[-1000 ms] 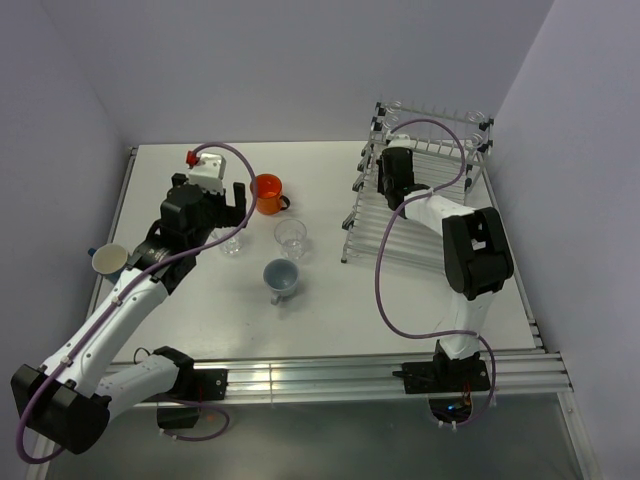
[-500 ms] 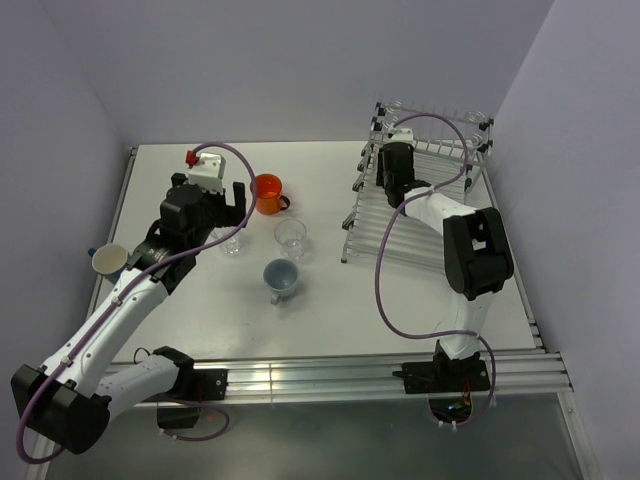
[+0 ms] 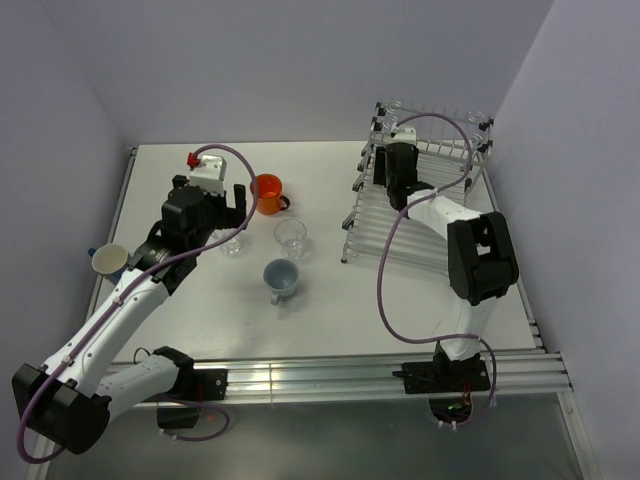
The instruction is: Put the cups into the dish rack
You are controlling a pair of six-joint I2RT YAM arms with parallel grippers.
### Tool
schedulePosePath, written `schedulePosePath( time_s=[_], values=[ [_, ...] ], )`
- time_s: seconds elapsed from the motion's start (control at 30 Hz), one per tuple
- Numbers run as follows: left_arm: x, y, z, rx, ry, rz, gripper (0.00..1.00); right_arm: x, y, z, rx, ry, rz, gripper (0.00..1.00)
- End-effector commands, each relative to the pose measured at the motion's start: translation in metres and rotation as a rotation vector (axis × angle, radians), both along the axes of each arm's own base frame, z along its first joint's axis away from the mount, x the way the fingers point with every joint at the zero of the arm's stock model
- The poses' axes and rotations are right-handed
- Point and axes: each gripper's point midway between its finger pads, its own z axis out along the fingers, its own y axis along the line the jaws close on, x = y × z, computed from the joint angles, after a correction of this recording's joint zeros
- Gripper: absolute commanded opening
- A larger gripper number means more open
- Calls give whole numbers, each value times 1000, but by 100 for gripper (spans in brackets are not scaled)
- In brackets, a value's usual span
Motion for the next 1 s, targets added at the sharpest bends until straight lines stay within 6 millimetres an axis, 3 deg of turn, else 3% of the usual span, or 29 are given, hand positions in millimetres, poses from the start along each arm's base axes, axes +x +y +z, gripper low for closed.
schedulePosePath(
  time_s=[0.0, 0.23, 0.3, 0.33, 0.6, 0.73, 0.77, 0.97],
  values=[
    [0, -3, 14, -33, -44, -16, 99, -9, 5, 45, 38, -100, 7, 66],
    [-3, -5, 10, -51, -27, -24, 99, -49, 17, 61, 31, -103, 83, 80],
    [-5, -8, 7, -54, -10, -40, 99, -60, 18, 63, 39, -96, 89, 92],
    [-6, -10, 9, -54, -6, -53, 99, -68, 16, 74, 46, -104, 91, 98],
    [-10, -21, -1, 12, 105, -148, 99, -114, 11, 109, 37, -129, 172, 100],
    [-25, -47, -9, 71, 193, -367, 98, -143, 10, 111, 18, -75, 249, 100],
    [-39, -55, -17, 88, 237, -465, 98, -147, 11, 110, 19, -64, 261, 100],
    [-55, -61, -24, 110, 269, -568, 99, -178, 16, 103, 0, 12, 395, 100]
  ],
)
